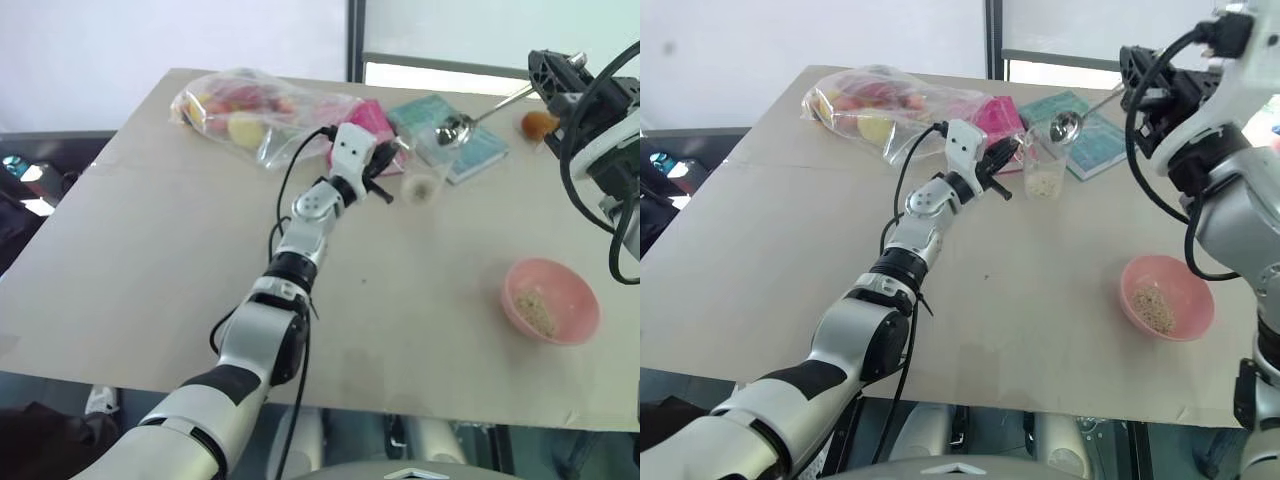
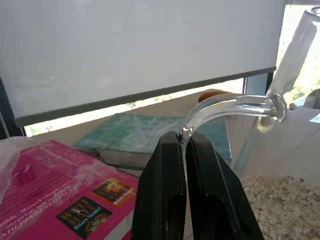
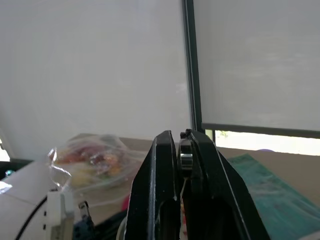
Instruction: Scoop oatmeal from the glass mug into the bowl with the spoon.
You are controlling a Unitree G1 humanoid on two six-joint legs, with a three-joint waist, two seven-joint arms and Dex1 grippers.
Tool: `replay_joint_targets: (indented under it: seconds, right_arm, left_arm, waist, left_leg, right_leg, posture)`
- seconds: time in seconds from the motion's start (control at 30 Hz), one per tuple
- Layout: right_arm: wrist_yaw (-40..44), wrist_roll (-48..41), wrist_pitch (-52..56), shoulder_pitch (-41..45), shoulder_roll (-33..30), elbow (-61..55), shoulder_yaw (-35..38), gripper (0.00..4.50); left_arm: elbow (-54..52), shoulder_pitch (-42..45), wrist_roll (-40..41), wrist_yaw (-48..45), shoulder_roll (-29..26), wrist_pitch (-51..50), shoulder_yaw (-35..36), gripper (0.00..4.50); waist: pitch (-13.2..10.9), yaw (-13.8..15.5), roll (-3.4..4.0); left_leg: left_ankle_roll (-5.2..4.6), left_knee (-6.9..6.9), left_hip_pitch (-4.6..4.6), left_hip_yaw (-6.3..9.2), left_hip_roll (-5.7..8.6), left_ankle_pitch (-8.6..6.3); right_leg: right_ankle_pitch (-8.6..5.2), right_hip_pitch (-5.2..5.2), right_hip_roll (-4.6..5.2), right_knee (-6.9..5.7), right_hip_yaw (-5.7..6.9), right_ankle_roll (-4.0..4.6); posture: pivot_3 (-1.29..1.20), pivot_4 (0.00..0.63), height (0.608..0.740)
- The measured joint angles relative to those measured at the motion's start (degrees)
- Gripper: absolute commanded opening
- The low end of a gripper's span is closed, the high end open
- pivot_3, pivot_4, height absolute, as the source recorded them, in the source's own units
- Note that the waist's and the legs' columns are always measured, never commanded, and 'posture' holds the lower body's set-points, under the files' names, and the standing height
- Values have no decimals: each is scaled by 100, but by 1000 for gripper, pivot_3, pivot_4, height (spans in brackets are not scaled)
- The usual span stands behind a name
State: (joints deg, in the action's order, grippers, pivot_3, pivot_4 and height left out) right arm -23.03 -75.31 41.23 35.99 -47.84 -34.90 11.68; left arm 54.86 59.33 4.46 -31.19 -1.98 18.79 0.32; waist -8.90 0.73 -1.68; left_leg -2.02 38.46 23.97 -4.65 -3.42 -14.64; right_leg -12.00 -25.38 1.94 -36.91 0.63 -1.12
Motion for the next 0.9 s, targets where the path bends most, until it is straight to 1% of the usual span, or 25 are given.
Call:
replay_joint_targets:
  seconds: [0.4,0.67,0.87,0.9]
  right_arm:
    - [644,835,450,-67,14,-25,-358,0]
    - [901,1310,651,-67,138,-68,-497,0]
    - [1074,1785,853,-179,217,-224,-761,0]
    - [1132,1969,882,-181,250,-272,-857,0]
  left_arm:
    - [-498,-192,-97,-30,38,170,-166,51]
    - [-702,-253,-99,-35,41,171,-264,51]
    - [-868,-387,-102,-109,91,222,-345,51]
    - [-963,-402,-107,-134,121,279,-400,51]
  waist:
    - [0,2,0]
    - [0,-1,0]
    - [0,0,0]
    - [0,-2,1]
  left_leg:
    - [0,1,0,-1,0,0]
    - [0,1,0,-1,0,0]
    - [0,3,0,-1,0,0]
    - [0,3,0,-1,0,0]
  right_leg:
    - [0,0,0,-1,-1,0]
    - [0,-1,0,-2,-1,0]
    - [0,-1,0,-2,-1,0]
    - [0,-1,0,-2,-1,-1]
  posture:
    - [0,150,740]
    - [0,150,740]
    - [0,150,740]
    - [0,150,740]
